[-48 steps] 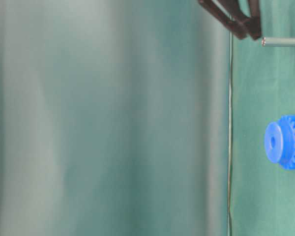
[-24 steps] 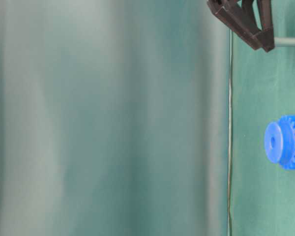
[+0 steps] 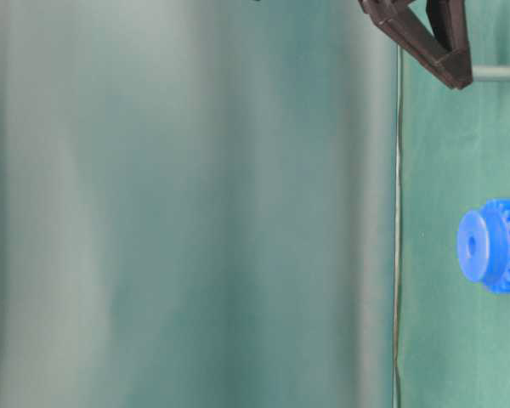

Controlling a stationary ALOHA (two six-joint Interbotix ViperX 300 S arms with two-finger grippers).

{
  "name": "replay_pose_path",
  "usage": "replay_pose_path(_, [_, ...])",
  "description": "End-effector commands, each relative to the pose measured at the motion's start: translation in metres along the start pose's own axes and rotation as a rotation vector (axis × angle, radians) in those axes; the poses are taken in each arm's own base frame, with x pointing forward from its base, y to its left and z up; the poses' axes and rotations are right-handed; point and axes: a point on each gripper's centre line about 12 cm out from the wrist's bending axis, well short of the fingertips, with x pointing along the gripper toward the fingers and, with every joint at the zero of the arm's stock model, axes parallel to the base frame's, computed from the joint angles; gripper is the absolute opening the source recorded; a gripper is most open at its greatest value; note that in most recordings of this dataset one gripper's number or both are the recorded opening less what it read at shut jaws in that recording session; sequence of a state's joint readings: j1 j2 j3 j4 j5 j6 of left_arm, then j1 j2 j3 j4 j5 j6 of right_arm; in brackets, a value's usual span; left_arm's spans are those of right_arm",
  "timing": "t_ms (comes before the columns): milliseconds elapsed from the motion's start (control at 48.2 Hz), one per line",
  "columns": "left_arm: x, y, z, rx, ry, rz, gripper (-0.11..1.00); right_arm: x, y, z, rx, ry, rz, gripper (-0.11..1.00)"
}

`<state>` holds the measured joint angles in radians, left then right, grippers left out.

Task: Insert the shaft placed at a random location into the center hole of the small gear at another random location.
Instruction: 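Close the right gripper on the silver shaft and lift it upright, then carry the held shaft left over the blue gear's center hole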

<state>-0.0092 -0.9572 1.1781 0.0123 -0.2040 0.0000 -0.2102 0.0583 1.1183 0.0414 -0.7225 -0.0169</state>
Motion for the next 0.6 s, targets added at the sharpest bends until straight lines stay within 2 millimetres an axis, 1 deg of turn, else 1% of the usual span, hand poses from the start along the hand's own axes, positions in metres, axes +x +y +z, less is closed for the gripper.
replay_pose_path(0, [0.002, 0.001, 0.007, 0.005, -0.014, 0.003, 0.00, -0.003, 0.002, 0.024, -0.012, -0.052, 0.007, 0.14])
replay_pose_path(228, [0.002, 0.001, 0.006, 0.005, -0.009, 0.003, 0.00, -0.021, 0.003, 0.061, -0.016, -0.048, 0.015, 0.14])
replay_pose_path(311, [0.002, 0.001, 0.006, 0.005, -0.008, 0.003, 0.00, -0.027, 0.004, 0.069, -0.022, -0.051, 0.020, 0.14])
replay_pose_path(394, [0.002, 0.001, 0.006, 0.003, -0.008, 0.003, 0.00, -0.031, 0.004, 0.072, -0.026, -0.060, 0.022, 0.14])
replay_pose_path(581, [0.002, 0.001, 0.006, 0.005, -0.006, 0.003, 0.00, -0.029, 0.004, 0.072, -0.026, -0.057, 0.023, 0.14])
